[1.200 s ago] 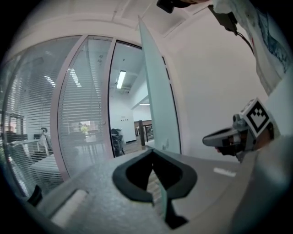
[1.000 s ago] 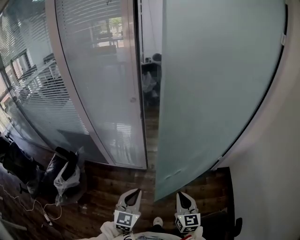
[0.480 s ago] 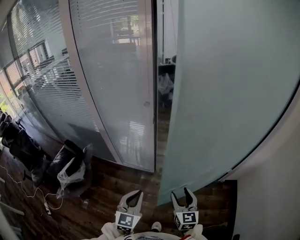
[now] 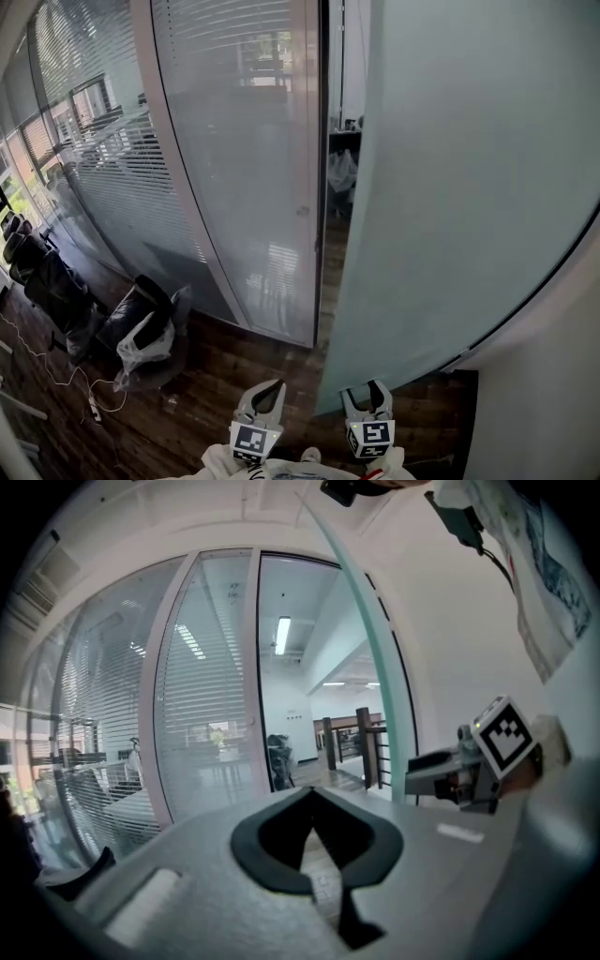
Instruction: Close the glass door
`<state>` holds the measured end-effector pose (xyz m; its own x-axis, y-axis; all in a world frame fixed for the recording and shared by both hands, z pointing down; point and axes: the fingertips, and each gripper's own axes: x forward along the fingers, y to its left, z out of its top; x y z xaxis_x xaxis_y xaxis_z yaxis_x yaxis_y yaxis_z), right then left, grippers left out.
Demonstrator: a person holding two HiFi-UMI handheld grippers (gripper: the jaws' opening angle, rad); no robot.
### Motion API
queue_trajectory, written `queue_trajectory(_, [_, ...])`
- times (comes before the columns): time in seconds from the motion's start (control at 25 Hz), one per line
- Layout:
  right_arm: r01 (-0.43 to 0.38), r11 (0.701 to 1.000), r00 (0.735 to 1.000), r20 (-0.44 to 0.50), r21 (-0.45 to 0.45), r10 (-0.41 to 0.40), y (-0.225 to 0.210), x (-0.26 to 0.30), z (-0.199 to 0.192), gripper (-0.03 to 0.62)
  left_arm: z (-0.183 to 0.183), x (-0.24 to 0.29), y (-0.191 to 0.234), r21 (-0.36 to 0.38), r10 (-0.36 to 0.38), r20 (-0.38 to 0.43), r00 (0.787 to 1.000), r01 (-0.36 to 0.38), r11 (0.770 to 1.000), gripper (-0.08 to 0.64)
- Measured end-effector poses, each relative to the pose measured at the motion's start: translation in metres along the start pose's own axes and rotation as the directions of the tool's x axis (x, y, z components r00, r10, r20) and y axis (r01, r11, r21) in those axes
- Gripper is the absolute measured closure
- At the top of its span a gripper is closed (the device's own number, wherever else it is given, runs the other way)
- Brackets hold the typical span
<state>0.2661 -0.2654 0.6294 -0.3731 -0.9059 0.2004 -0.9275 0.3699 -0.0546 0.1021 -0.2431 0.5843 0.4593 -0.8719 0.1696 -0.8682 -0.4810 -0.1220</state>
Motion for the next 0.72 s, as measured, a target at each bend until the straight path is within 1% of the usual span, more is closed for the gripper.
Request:
queue_trajectory(0.12, [-0.007,1.0,1.0,-0.004,0.007,0.007,0.0,0.003,-0.001,0.341,0.0,0.001,0.001,-0.005,0.003,-0.009,1.0,-0.003,1.0,0.557])
queue_trajectory(0.24, [-0.013,1.0,1.0,-0.008,0.007,0.013,0.0,0.004,-0.002,0.341,-0.008,0.002,0.002,-0.012,0.005,-0.013,1.0,-0.005,1.0,0.557])
queue_trajectory(0.28, [-0.014,1.0,1.0,-0.008,0.006,0.014,0.0,0.005,-0.001,0.351,-0.009,0.003,0.003,-0.013,0.007,-0.015,1.0,-0.007,1.0,0.557])
queue_trajectory(0.32, [-0.016,1.0,1.0,-0.008,0.004,0.016,0.0,0.006,-0.001,0.38,-0.01,0.004,0.004,-0.013,0.009,-0.016,1.0,-0.009,1.0,0.557])
queue_trajectory(0.4, [-0.03,0.999,1.0,-0.005,-0.012,0.03,0.001,0.007,-0.002,0.459,-0.011,0.006,0.008,-0.007,0.011,-0.011,1.0,-0.011,1.0,0.557])
queue_trajectory(0.48, [-0.052,0.998,0.999,-0.007,-0.028,0.052,0.002,0.009,-0.003,0.462,-0.013,0.012,0.01,-0.002,0.003,-0.004,1.0,-0.003,1.0,0.557])
queue_trajectory(0.56, [-0.065,0.998,0.998,-0.025,-0.022,0.064,0.005,0.01,-0.003,0.463,-0.016,0.019,0.011,0.0,-0.015,-0.007,1.0,0.015,1.0,0.557])
queue_trajectory(0.64, [-0.063,0.998,0.997,-0.043,-0.014,0.062,0.005,0.01,-0.004,0.463,-0.013,0.027,0.007,0.002,-0.048,-0.02,0.999,0.048,0.999,0.557])
queue_trajectory(0.72, [-0.055,0.998,0.998,-0.045,-0.013,0.054,0.003,0.011,-0.003,0.463,-0.005,0.036,0.004,0.017,-0.071,-0.008,0.997,0.071,0.997,0.557])
